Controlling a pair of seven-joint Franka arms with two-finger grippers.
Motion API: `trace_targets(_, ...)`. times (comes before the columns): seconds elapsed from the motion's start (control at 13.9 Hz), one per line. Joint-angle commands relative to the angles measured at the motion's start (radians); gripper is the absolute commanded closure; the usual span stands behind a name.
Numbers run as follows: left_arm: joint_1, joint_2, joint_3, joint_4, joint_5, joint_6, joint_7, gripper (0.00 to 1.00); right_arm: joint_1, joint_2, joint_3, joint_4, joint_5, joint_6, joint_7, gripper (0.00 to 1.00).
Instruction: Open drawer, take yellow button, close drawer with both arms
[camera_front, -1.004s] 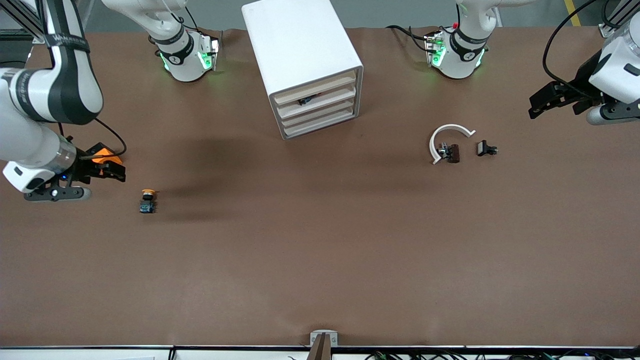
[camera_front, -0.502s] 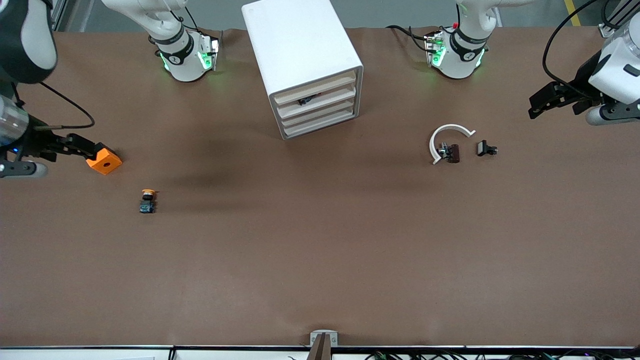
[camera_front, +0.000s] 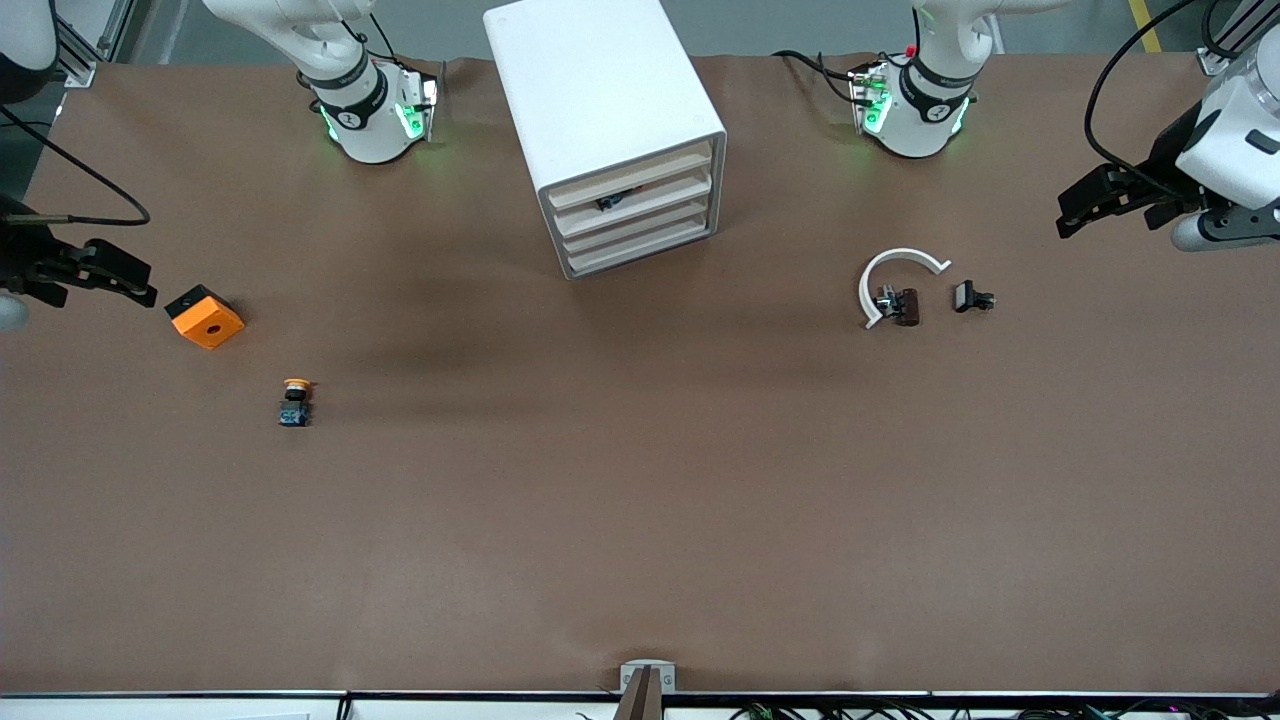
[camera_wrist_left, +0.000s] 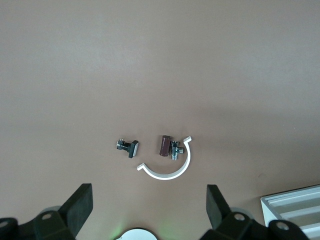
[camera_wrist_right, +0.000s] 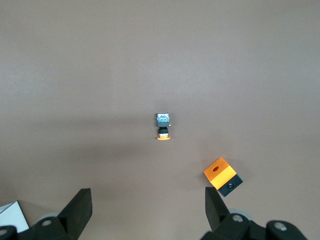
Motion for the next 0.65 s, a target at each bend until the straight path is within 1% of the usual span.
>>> trace_targets(0.0,0.01,0.016,-0.005,0.036,0.004,-0.001,0.018,0.0,0.001,0.017,-0.003,0.039,0.014,-0.02,0.014,0.0)
trace_targets(0.43,0.006,0.017,-0.008,0.04,0.004,-0.004,0.016,0.0,0.004,0.017,-0.003,0.051,0.012,-0.025,0.005,0.0)
trace_targets(0.57,0.006,0.017,-0.008,0.041,0.004,-0.004,0.016,0.0,0.004,0.017,-0.003,0.07,0.012,-0.057,0.005,0.0)
